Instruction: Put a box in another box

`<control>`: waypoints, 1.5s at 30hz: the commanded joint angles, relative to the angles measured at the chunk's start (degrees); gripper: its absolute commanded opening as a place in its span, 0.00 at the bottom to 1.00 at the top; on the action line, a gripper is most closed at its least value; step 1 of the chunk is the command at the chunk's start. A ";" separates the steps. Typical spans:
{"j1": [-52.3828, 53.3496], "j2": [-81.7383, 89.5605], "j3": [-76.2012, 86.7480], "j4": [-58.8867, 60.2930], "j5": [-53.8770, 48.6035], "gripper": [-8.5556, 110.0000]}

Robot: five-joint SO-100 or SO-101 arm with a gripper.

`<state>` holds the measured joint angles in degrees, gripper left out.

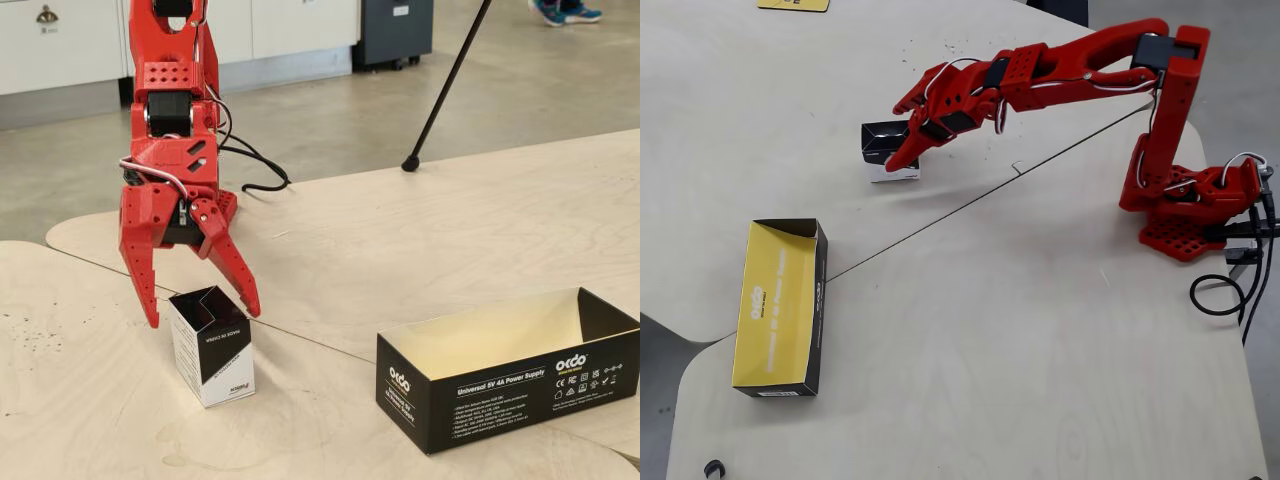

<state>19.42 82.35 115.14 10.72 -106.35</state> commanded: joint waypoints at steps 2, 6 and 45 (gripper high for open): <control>-0.35 0.35 -0.53 -1.67 -0.35 0.40; -0.44 0.00 -0.53 -1.85 -0.09 0.28; -29.36 1.14 -62.05 47.46 73.83 0.20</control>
<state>-7.21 85.69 63.98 54.84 -40.34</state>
